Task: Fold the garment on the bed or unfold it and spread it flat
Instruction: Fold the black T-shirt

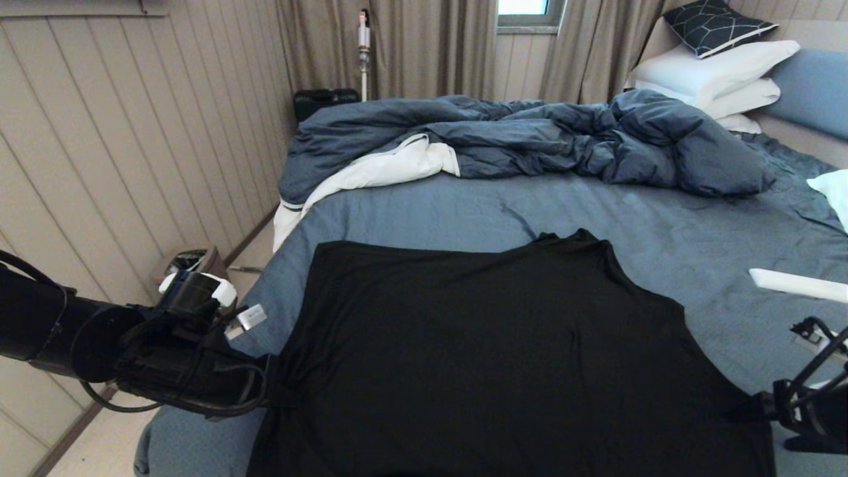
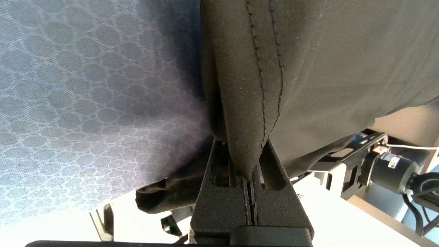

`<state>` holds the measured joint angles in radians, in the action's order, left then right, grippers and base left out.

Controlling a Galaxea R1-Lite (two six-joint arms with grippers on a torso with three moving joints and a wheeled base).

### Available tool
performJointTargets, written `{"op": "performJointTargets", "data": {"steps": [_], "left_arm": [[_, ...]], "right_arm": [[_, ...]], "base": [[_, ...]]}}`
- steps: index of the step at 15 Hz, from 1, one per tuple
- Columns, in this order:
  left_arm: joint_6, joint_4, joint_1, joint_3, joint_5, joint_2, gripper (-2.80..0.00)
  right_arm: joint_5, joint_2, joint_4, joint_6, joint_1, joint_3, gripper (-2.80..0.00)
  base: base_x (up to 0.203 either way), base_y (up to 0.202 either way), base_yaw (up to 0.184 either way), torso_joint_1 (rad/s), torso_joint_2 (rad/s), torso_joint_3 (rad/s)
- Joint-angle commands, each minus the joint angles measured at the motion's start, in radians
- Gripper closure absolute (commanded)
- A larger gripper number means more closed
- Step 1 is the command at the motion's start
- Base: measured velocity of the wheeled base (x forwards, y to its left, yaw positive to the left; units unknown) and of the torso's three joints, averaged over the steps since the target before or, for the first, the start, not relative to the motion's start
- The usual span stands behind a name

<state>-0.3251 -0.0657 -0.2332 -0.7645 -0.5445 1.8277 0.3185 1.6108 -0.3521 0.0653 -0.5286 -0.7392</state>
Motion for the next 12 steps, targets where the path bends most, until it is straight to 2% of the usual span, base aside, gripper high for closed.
{"op": "performJointTargets", "data": {"steps": [1,5,6,12], "left_arm": [[-0.002,0.0,0.0,0.001,-0.003,-0.002,0.0],[-0.002,0.0,0.0,0.001,-0.003,0.001,0.0],[-0.002,0.0,0.0,0.001,-0.003,0.002,0.0],[-0.002,-0.005,0.0,0.007,-0.005,-0.011,0.0]], "right_arm": [[0.006,-0.024,-0.002,0.001,0.002,0.019,-2.8],[0.018,-0.028,-0.002,0.001,0.015,0.023,-2.8],[0.017,-0.02,-0.002,0.001,0.019,0.024,0.0],[0.02,0.013,0.071,0.002,0.027,0.063,0.0]], "base": [[0.0,0.0,0.0,0.0,0.0,0.0],[0.0,0.0,0.0,0.0,0.0,0.0],[0.0,0.0,0.0,0.0,0.0,0.0],[0.0,0.0,0.0,0.0,0.0,0.0]]}}
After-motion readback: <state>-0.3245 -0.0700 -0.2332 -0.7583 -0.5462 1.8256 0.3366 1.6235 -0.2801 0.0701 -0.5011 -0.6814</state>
